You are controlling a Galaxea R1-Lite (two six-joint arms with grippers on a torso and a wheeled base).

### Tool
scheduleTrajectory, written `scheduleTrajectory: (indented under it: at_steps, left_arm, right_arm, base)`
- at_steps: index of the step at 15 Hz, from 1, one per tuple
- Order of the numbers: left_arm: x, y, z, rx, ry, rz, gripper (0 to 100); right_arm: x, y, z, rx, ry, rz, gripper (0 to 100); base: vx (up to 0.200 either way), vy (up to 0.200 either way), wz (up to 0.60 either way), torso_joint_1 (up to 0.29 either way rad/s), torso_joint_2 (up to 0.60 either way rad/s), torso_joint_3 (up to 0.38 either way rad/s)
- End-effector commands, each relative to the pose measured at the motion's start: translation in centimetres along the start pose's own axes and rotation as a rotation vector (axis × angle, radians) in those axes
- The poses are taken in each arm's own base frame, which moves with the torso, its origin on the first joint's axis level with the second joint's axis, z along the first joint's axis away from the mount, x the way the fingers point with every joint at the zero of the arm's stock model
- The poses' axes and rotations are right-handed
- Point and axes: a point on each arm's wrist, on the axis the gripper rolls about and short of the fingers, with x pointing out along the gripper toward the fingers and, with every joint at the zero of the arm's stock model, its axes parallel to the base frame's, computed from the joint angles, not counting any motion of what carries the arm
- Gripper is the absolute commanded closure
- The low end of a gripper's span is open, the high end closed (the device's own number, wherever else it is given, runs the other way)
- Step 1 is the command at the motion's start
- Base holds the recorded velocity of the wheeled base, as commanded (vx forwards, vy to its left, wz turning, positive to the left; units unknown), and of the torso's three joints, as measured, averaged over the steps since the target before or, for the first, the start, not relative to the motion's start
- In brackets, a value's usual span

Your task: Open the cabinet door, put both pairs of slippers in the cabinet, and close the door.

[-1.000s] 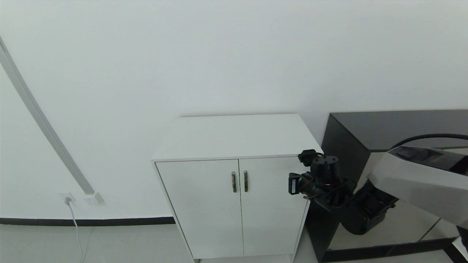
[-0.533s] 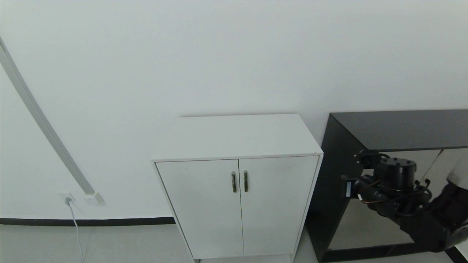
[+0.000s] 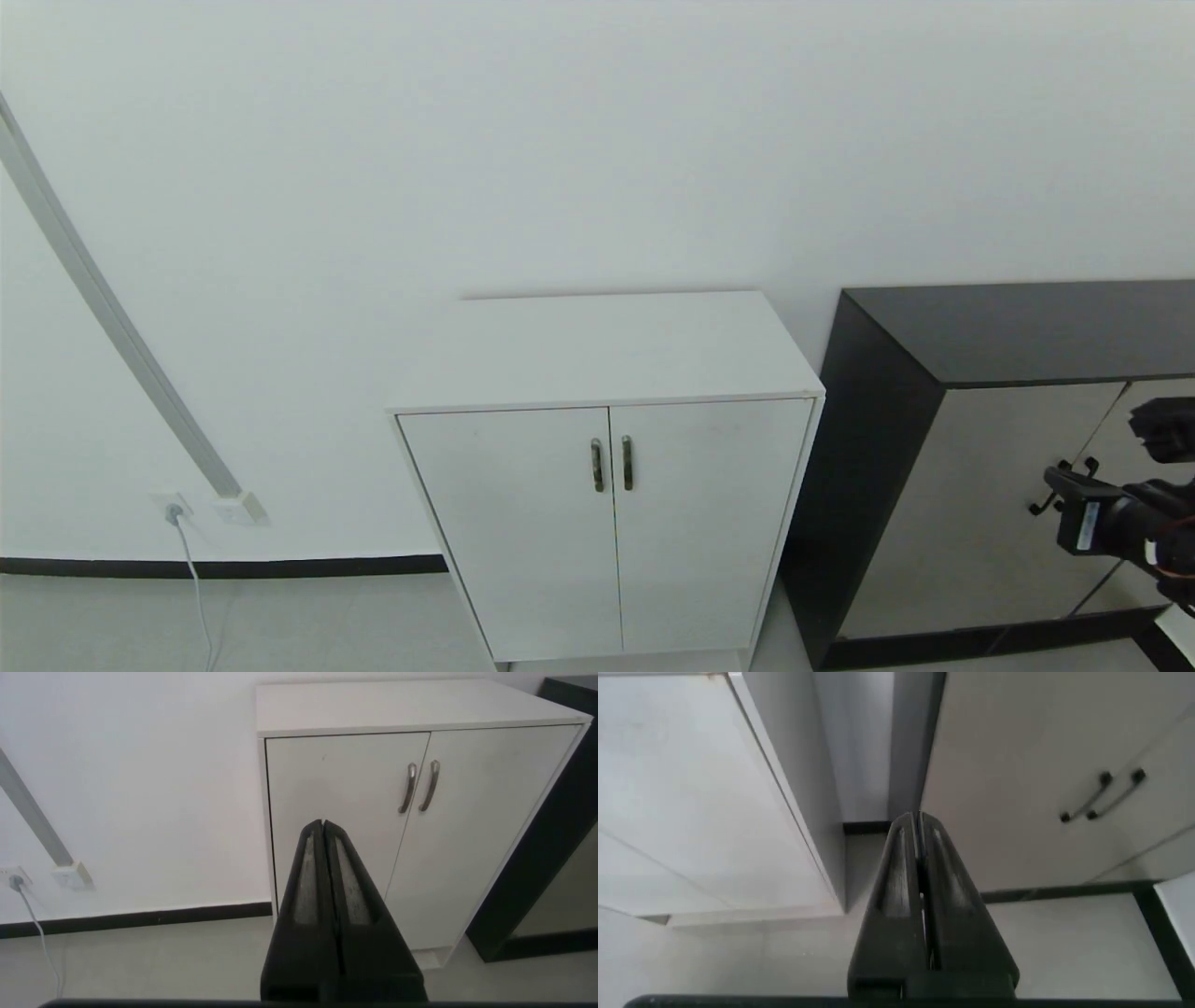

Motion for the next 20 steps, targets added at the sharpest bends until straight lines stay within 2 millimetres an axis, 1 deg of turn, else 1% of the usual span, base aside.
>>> scheduleTrajectory:
  at_steps: [1, 2, 3, 4, 5, 6, 7, 10, 12, 16, 20]
  left_arm:
    - [0.0, 0.0, 0.0, 0.0, 0.001, 0.0, 100]
    - [0.0, 0.0, 0.0, 0.0, 0.001, 0.001, 100]
    - [0.0, 0.0, 0.0, 0.0, 0.001, 0.0, 100]
    - [0.0, 0.0, 0.0, 0.0, 0.001, 0.0, 100]
    - [0.0, 0.0, 0.0, 0.0, 0.001, 0.0, 100]
    - [0.0, 0.0, 0.0, 0.0, 0.001, 0.0, 100]
    - [0.0, 0.0, 0.0, 0.0, 0.001, 0.0, 100]
    - [0.0, 0.0, 0.0, 0.0, 0.001, 0.0, 100]
    - [0.0, 0.0, 0.0, 0.0, 0.001, 0.0, 100]
    - [0.0, 0.0, 0.0, 0.0, 0.001, 0.0, 100]
    - [0.0, 0.0, 0.0, 0.0, 0.001, 0.0, 100]
  right_arm:
    - [-3.9, -0.4, 0.4, -0.003, -0.055, 0.003, 100]
    - [-4.9, -0.4, 0.3, -0.009, -0.043, 0.012, 100]
    - [-6.3, -0.4, -0.1, -0.017, -0.021, 0.026, 100]
    - [-7.1, -0.3, -0.2, -0.017, -0.014, 0.031, 100]
    - [-8.7, -0.3, -0.8, -0.019, 0.001, 0.036, 100]
    - [-9.3, -0.3, -1.0, -0.021, 0.004, 0.038, 100]
    - [-11.1, -0.2, -1.6, -0.024, 0.009, 0.037, 100]
    - [-13.8, -0.1, -3.2, -0.019, 0.056, 0.069, 100]
    - [-14.8, 0.0, -4.5, -0.009, 0.11, 0.089, 100]
    - [-15.7, 0.2, -7.4, -0.002, 0.158, 0.117, 100]
    - [-16.6, 0.3, -8.4, 0.003, 0.178, 0.154, 100]
  base:
    - [0.0, 0.0, 0.0, 0.0, 0.0, 0.0]
    - [0.0, 0.0, 0.0, 0.0, 0.0, 0.0]
    - [0.0, 0.0, 0.0, 0.0, 0.0, 0.0]
    - [0.0, 0.0, 0.0, 0.0, 0.0, 0.0]
    - [0.0, 0.0, 0.0, 0.0, 0.0, 0.0]
    - [0.0, 0.0, 0.0, 0.0, 0.0, 0.0]
    - [0.0, 0.0, 0.0, 0.0, 0.0, 0.0]
    - [0.0, 0.0, 0.0, 0.0, 0.0, 0.0]
    - [0.0, 0.0, 0.0, 0.0, 0.0, 0.0]
    - [0.0, 0.0, 0.0, 0.0, 0.0, 0.0]
    - [0.0, 0.0, 0.0, 0.0, 0.0, 0.0]
